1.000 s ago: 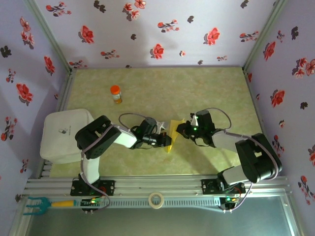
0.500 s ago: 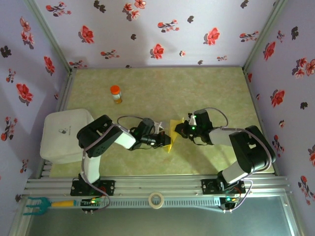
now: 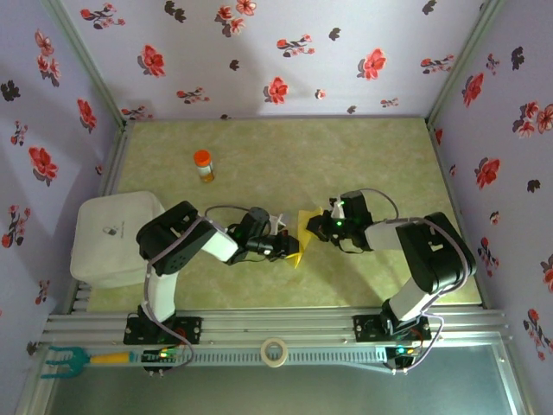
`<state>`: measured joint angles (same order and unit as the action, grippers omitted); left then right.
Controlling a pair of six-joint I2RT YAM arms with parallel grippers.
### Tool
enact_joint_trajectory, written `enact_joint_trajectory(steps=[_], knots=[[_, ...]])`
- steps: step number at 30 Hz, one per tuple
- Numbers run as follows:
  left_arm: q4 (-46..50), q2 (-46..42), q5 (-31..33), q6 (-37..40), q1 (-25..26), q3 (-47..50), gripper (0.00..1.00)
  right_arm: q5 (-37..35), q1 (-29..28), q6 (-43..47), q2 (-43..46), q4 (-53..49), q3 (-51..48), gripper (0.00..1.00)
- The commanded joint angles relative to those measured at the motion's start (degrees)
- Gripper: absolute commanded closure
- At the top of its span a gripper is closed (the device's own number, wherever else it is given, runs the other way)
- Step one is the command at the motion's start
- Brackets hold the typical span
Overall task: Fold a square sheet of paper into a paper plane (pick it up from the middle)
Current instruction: Fold the wing for the fifth time at the center of the table.
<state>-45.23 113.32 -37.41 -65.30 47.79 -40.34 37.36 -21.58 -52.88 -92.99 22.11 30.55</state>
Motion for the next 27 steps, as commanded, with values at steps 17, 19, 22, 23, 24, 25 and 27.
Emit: enact_joint_trajectory(steps=[17,19,22,23,24,25,27], knots=[[7.6,2.6,0.7,-1.1,-0.7,-1.0,1.0,1.7,1.2,1.7,-2.7,1.2,1.9,0.89],[7.9,2.5,0.8,-1.1,-0.7,-1.1,1.0,1.7,1.2,1.9,-3.1,1.1,2.2,0.89],[8.7,2.3,1.2,-1.1,-0.8,-1.0,1.0,1.8,1.3,2.0,-3.7,1.0,2.5,0.89],[9.0,2.2,1.5,-1.1,-0.8,-0.9,1.0,1.9,1.3,2.0,-4.0,1.0,2.8,0.89],[9.3,2.0,1.8,-1.1,-0.8,-0.8,1.0,2.0,1.2,2.0,-4.2,1.1,2.8,0.89],[9.7,1.8,2.4,-1.1,-0.9,-0.7,1.0,2.1,1.3,1.9,-4.2,1.2,2.9,0.89],[10.5,1.3,2.9,-1.2,-0.9,-0.5,1.0,1.9,1.3,2.0,-4.3,1.2,2.9,0.89]])
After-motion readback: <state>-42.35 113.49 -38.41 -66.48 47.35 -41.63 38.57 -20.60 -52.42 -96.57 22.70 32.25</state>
